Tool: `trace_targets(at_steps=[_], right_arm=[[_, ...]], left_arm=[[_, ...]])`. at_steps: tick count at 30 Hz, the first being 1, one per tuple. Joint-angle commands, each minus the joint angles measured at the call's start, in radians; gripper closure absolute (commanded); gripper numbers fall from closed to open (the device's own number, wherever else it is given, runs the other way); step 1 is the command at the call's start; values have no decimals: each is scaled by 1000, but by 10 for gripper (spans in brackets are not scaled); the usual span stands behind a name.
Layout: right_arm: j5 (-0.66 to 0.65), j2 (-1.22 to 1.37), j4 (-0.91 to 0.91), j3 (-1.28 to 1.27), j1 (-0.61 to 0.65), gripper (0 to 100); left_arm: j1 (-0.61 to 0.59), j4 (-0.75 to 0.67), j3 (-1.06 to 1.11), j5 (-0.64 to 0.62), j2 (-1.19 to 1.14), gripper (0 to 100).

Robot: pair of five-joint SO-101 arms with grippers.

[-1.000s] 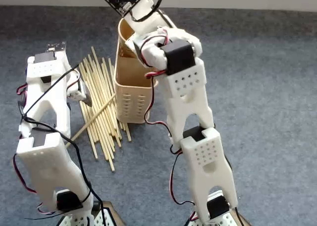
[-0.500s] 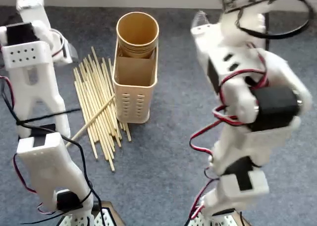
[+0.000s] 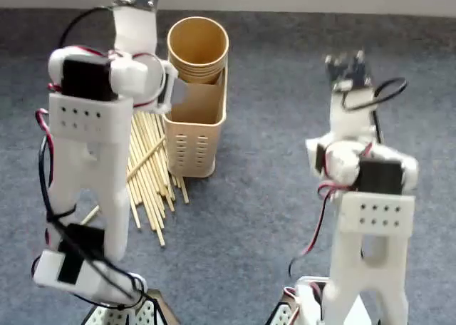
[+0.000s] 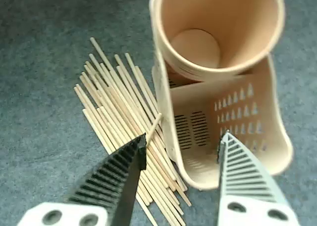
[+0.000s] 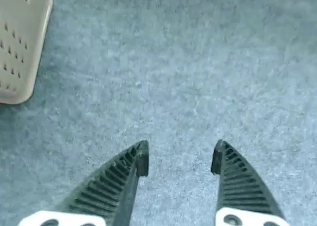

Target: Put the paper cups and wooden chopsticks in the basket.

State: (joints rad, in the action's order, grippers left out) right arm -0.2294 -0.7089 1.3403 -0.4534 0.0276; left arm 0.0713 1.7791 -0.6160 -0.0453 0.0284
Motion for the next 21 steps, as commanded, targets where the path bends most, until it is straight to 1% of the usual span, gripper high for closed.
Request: trace_targets(at_steps=[1, 4, 8, 12, 16, 18, 19, 21], right_arm=[[-12, -232, -200, -503, -13, 781], [-55, -369, -251, -688, -15, 781], [-72, -515, -246, -823, -15, 781], [-72, -608, -249, -894, -15, 781], [-72, -648, -251, -909, -15, 781], [-72, -647, -252, -909, -15, 781], [-72, -647, -252, -909, -15, 781], [-72, -647, -254, -909, -15, 781]], left_arm=[[19, -5, 25, 8, 81, 758], [25, -5, 58, 8, 62, 758], [27, -5, 104, 9, -33, 758], [22, -5, 67, 9, -157, 758], [27, -6, 7, 11, -278, 761], [28, -5, -13, 11, -331, 809], [28, -5, -21, 12, -354, 853], [42, -5, -36, 15, -387, 973]])
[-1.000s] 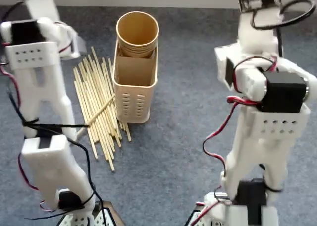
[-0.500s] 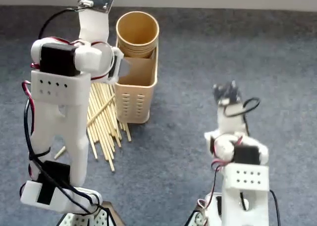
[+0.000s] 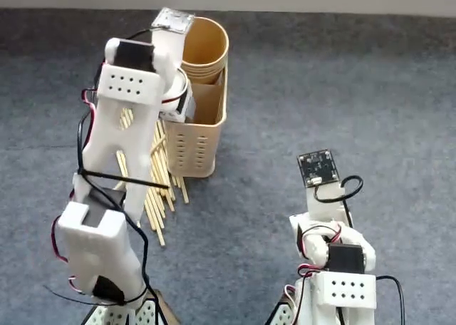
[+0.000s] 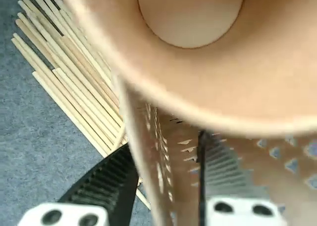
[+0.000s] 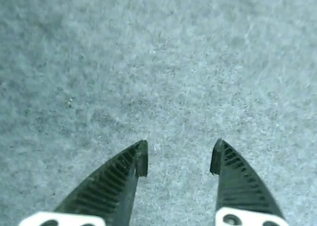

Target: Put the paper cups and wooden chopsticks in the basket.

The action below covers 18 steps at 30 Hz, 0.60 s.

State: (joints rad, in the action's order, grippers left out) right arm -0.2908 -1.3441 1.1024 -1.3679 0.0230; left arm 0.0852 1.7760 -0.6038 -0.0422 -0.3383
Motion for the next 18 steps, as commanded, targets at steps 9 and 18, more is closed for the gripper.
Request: trace_targets(at_steps=[9, 18], right_arm=[[-11, -12, -18, 2, -10, 781], [-9, -12, -74, -61, -7, 781]], left_arm=[[73, 6, -166, -138, -47, 997], [163, 9, -206, -307, -47, 997]])
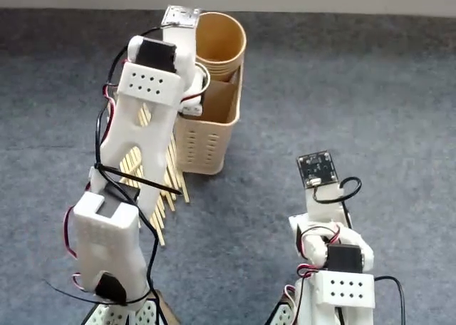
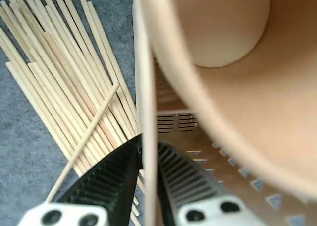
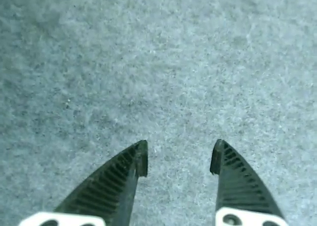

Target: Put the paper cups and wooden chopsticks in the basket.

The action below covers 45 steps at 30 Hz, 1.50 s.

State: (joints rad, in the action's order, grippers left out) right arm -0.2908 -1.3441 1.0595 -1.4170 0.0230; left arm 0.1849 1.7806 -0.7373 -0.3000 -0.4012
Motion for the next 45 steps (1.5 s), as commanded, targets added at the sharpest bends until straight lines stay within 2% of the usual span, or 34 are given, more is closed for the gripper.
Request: trace_targets(at_steps=[1, 6, 10, 22, 24, 26, 29, 31, 39, 45], right_arm=[[-11, -12, -36, -25, -7, 781], [-11, -12, -42, -42, -8, 781], [-8, -12, -64, -50, -8, 781], [-8, -13, -65, -51, -8, 781], [-8, -13, -65, -51, -8, 781], [-8, -13, -65, -51, -8, 781], [-8, -13, -65, -51, -8, 781], [-8, -13, -65, -51, -8, 781], [-6, -13, -65, -51, -5, 781], [-6, -12, -65, -53, -5, 781]], left_arm=[[82, 5, -84, -66, 16, 997], [180, 6, -94, -157, 15, 997], [199, 6, -91, -213, 12, 997], [168, 3, 99, -173, 7, 994], [166, 3, 116, -173, 7, 950], [162, 5, 119, -164, 12, 855], [170, 5, 114, -78, 16, 727], [177, 5, 114, -14, 18, 708], [142, 2, 73, 239, 67, 797], [102, 3, 74, 318, 211, 832]])
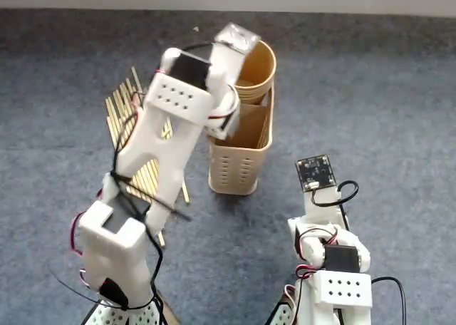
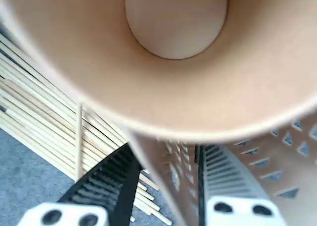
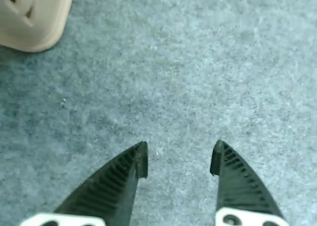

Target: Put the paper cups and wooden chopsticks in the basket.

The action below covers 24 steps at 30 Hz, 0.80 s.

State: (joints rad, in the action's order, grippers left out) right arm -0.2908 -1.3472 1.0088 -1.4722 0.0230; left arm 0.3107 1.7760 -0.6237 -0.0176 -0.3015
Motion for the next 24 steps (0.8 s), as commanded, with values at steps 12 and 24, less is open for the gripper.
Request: trace_targets(at_steps=[12, 24], right_arm=[[-9, -15, -15, -35, -10, 781], [-12, -15, -8, -44, -30, 995]], left_arm=[[-275, 5, -44, 66, 389, 832], [-533, -66, 590, 242, 605, 831]])
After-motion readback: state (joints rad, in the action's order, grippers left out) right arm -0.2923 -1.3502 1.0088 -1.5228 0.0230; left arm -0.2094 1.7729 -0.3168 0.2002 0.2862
